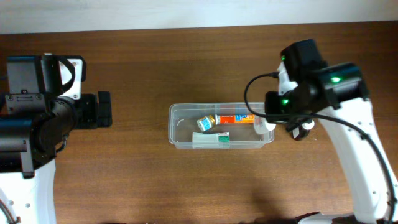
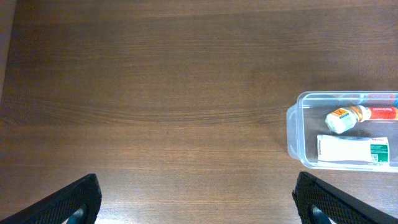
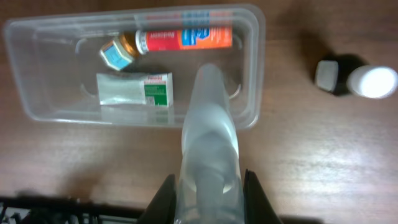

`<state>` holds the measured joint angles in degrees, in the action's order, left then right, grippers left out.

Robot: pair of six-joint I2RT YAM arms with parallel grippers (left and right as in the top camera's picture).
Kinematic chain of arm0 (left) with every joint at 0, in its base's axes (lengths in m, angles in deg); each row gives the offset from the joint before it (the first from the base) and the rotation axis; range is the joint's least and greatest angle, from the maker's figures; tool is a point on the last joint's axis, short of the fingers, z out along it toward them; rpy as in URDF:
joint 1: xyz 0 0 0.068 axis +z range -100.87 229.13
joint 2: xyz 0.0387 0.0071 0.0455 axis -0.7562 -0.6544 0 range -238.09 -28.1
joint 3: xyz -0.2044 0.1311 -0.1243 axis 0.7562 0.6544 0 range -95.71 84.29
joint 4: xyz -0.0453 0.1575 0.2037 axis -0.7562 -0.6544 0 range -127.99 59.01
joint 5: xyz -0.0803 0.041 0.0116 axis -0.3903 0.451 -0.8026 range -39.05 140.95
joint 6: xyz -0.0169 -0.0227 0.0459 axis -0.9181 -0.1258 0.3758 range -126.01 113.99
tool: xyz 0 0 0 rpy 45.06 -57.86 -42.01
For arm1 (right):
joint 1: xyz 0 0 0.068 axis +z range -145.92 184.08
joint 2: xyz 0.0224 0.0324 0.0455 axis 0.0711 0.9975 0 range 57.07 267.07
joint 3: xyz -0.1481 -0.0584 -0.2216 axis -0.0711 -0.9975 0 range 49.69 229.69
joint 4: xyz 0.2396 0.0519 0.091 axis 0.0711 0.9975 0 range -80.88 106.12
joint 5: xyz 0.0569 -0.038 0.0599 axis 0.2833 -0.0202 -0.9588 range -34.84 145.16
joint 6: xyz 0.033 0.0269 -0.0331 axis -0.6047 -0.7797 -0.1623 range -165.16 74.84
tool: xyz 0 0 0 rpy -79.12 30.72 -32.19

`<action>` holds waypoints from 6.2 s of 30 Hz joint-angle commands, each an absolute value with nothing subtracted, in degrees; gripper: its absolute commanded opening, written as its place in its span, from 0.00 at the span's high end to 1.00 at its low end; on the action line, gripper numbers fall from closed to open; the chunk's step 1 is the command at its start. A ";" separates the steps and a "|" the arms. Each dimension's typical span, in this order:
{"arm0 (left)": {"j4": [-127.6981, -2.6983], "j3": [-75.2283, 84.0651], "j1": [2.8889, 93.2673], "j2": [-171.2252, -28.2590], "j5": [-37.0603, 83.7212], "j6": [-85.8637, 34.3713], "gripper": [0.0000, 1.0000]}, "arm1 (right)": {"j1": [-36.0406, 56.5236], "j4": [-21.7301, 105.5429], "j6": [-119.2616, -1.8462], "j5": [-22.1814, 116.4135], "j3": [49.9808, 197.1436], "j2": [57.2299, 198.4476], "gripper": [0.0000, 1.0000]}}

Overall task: Pack container
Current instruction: 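Lower the spray bottle into the container's right end and release, then grasp the dark brown bottle with the right gripper, then place the brown bottle into the container and release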

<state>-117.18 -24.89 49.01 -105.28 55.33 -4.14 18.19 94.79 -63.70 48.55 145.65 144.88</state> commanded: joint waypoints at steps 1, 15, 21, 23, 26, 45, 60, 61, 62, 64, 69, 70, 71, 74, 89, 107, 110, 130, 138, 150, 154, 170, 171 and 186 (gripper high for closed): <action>-117.18 -25.00 49.36 -104.95 55.29 -4.75 0.01 | 18.69 90.75 -65.82 48.94 139.94 145.58 0.96; -117.18 -25.00 49.36 -104.95 55.29 -4.75 0.01 | 18.30 72.63 -66.85 51.87 121.13 145.58 0.94; -117.18 -25.00 49.33 -104.95 55.29 -4.75 0.01 | 18.25 73.06 -66.32 53.07 123.31 145.49 0.73; -117.18 -25.00 49.36 -104.95 55.29 -4.75 0.01 | 18.25 74.44 -65.12 53.07 125.50 145.49 0.64; -117.18 -25.00 49.33 -104.95 55.29 -4.75 0.00 | 18.25 78.46 -64.90 53.07 130.39 145.49 0.60; -117.18 -25.00 49.33 -104.95 55.29 -4.75 0.01 | -0.81 90.00 -61.49 55.69 144.14 149.55 0.45; -117.18 -25.00 49.36 -104.95 55.29 -4.75 0.01 | -5.48 86.61 -59.99 55.00 138.00 162.71 0.54; -117.18 -25.00 49.33 -104.95 55.29 -4.75 0.00 | -5.48 86.61 -59.99 55.02 137.91 163.02 0.54; -117.18 -25.00 49.36 -104.95 55.29 -4.75 0.01 | -5.53 86.64 -59.99 55.02 137.74 163.24 0.54; -117.18 -25.00 49.33 -104.95 55.29 -4.75 0.01 | -5.73 86.33 -59.99 55.02 136.84 163.30 0.54; -117.18 -25.00 49.36 -104.95 55.29 -4.75 0.01 | -6.69 83.31 -59.99 55.00 132.27 163.30 0.56; -117.18 -25.00 49.36 -104.95 55.29 -4.75 0.01 | -6.93 82.92 -59.99 55.00 131.81 163.30 0.56; -117.18 -25.00 49.36 -104.95 55.29 -4.75 0.01 | -7.25 82.35 -59.96 54.97 131.16 163.30 0.56; -117.18 -25.00 49.33 -104.95 55.29 -4.75 0.01 | -7.67 81.46 -59.92 55.00 130.09 163.30 0.59; -117.18 -25.00 49.36 -104.95 55.29 -4.75 0.01 | -7.56 83.75 -58.00 55.00 133.28 161.12 0.82; -117.18 -25.00 49.33 -104.95 55.29 -4.75 0.01 | 6.86 97.04 -65.52 50.65 150.33 140.44 0.87; -117.18 -25.00 49.33 -104.95 55.29 -4.75 0.01 | 12.53 96.78 -68.25 50.69 150.33 139.15 0.87; -117.18 -25.00 49.33 -104.95 55.29 -4.75 0.00 | 26.69 80.30 -80.49 51.30 133.61 147.46 0.89; -117.18 -25.00 49.36 -104.95 55.29 -4.75 0.01 | 26.69 70.11 -83.39 51.56 121.98 147.46 0.89; -117.18 -25.00 49.33 -104.95 55.29 -4.75 0.01 | 28.11 68.85 -83.37 54.38 120.05 147.52 0.78; -117.18 -25.00 49.36 -104.95 55.29 -4.75 0.01 | 29.01 68.17 -83.42 55.74 119.86 147.72 0.79; -117.18 -25.00 49.33 -104.95 55.29 -4.75 0.01 | 29.14 66.42 -80.20 56.09 120.38 150.82 0.46; -117.18 -25.00 49.33 -104.95 55.29 -4.75 0.01 | 29.14 66.86 -79.00 56.09 121.78 149.95 0.45; -117.18 -25.00 49.33 -104.95 55.29 -4.75 0.01 | 29.14 91.27 -65.03 55.74 158.02 142.95 0.36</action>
